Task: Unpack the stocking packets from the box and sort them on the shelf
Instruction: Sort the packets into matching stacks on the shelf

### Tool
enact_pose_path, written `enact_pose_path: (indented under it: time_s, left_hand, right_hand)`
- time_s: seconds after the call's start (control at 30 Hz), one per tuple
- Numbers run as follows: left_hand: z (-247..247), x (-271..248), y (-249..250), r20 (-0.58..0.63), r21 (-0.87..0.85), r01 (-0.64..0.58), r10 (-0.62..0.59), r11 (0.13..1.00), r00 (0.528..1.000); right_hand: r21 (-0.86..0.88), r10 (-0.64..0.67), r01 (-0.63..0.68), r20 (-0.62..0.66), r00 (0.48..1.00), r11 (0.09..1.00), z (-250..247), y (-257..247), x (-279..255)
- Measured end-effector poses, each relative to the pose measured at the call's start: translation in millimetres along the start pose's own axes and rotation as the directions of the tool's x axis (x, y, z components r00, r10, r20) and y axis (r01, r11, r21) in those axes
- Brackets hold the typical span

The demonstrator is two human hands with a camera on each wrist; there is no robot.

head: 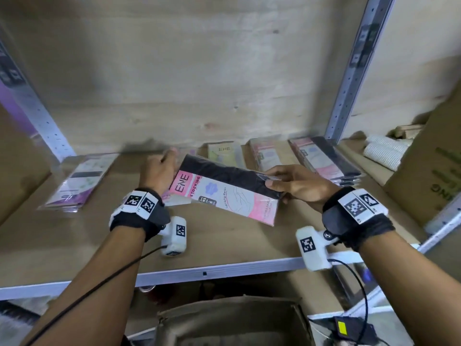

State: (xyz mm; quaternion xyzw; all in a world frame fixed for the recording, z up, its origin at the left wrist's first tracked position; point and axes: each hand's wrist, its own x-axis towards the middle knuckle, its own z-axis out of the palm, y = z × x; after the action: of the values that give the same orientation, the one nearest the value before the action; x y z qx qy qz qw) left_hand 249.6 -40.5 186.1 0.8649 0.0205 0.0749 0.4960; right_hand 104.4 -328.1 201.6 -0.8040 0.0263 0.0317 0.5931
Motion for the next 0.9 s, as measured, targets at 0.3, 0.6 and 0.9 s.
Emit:
enact_pose_path:
  time_s: [0.3, 0.6, 0.9]
  left_hand:
    - [2, -33, 38, 0.450, -0.545, 0.315, -0.046, 0.777, 0.892]
    - [-10, -55, 42, 0.412, -0.538, 0.268, -0.029, 0.799, 0.911]
    - [-6, -24, 19, 0.391, -0.699, 0.472, -0.266, 0.537, 0.881]
  right_hand:
    - [0.093, -0.008, 0.009, -0.010, 1.000, 0.996, -9, 4, -5]
    - [0.132, -0.049, 0.045, 0.028, 0.998, 0.990, -3, 6, -1]
    - [0.241, 0.040, -0.045, 0.026, 0.999, 0.970, -8, 9, -4]
